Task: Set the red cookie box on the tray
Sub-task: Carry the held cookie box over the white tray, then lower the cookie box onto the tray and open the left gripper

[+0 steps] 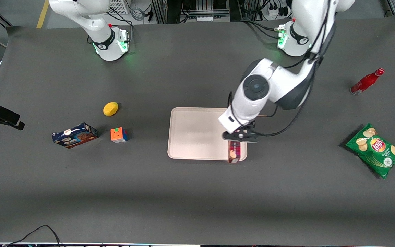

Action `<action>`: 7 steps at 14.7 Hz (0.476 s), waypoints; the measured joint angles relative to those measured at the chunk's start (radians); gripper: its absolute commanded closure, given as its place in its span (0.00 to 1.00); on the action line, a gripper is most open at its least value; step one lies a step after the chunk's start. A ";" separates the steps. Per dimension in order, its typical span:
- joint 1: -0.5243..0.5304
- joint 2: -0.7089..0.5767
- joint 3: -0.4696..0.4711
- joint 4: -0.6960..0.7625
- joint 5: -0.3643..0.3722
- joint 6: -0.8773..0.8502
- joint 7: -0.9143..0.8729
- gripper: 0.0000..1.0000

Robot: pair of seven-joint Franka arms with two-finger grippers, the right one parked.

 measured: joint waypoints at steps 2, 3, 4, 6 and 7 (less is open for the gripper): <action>-0.011 0.051 -0.001 0.009 0.049 0.003 0.000 0.96; -0.012 0.068 -0.002 0.011 0.063 0.004 0.000 0.96; -0.012 0.082 -0.001 0.014 0.071 0.009 0.000 0.96; -0.012 0.103 -0.001 0.015 0.085 0.027 0.000 0.96; -0.014 0.113 -0.002 0.013 0.088 0.039 0.000 0.96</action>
